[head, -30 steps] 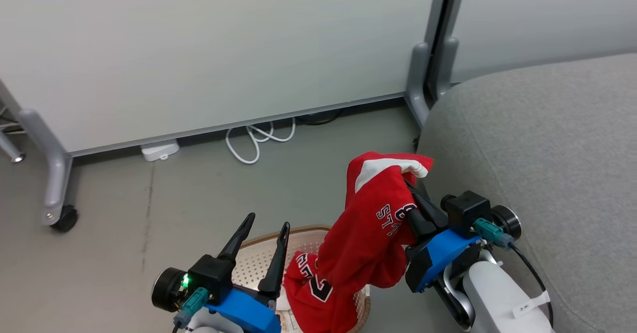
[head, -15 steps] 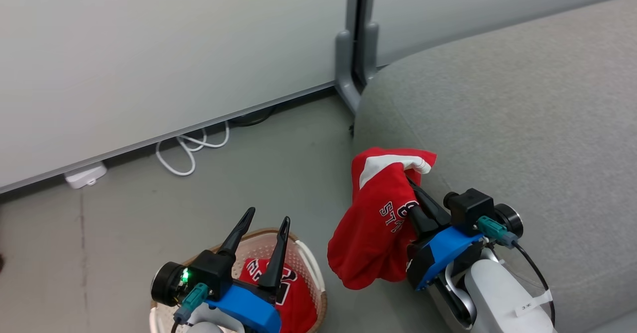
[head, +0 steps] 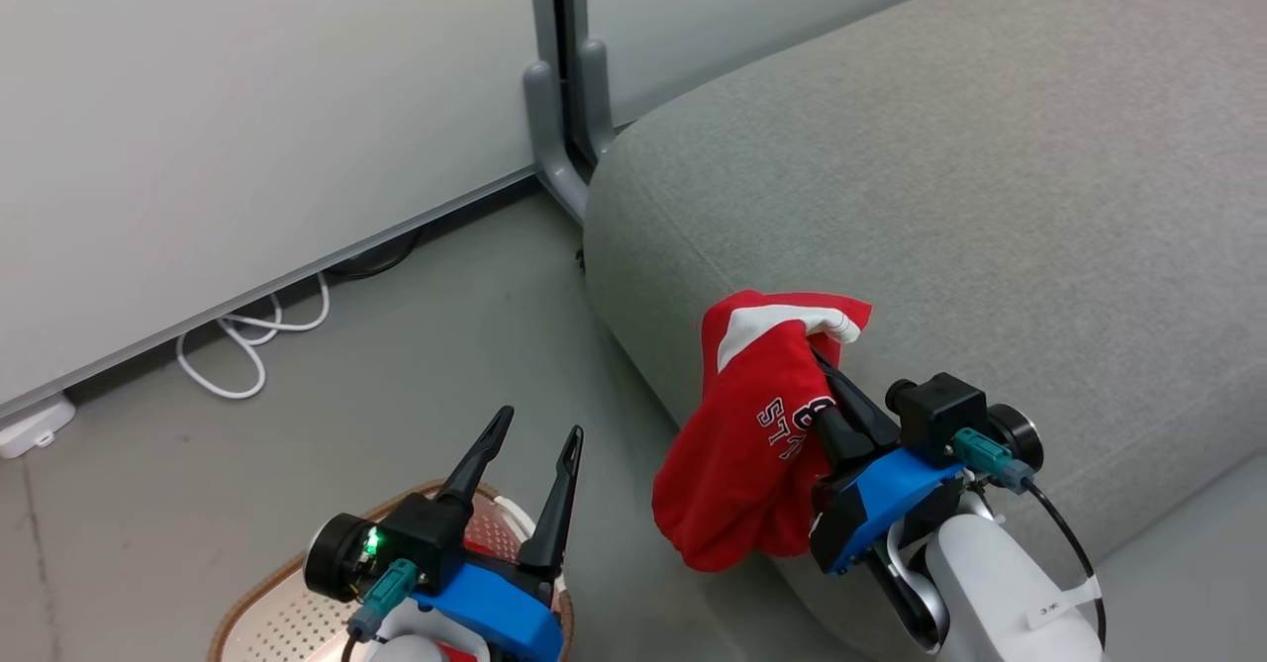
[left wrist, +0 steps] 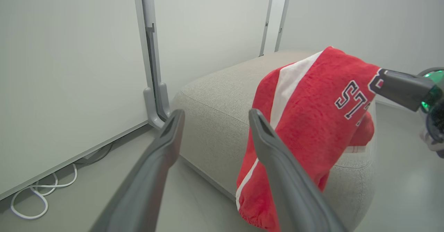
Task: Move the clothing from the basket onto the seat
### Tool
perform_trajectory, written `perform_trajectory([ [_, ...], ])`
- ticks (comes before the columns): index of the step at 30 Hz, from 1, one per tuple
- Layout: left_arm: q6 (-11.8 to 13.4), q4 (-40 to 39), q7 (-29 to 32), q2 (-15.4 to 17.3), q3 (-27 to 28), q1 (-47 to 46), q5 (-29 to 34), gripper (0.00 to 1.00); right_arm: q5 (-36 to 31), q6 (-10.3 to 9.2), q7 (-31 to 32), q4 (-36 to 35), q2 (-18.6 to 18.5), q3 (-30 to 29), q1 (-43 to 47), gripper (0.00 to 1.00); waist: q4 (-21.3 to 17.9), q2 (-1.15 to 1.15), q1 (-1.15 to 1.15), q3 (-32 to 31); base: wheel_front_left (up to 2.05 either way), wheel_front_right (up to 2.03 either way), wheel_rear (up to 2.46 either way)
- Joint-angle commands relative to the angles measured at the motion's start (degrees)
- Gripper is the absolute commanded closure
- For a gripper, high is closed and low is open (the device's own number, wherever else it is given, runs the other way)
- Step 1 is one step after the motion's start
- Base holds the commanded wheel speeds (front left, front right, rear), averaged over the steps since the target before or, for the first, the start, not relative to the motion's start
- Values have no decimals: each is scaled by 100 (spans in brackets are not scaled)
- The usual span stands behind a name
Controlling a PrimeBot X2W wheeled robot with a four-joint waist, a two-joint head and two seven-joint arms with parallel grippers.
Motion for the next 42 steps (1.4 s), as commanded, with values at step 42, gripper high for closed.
perform_trajectory([
  [42, -12, -747, -17, 740, -156, -745, 304, 0, 563, 0, -28, -296, -198, -1883, -2146, 100, -105, 0, 0, 1904, 0, 0, 0],
])
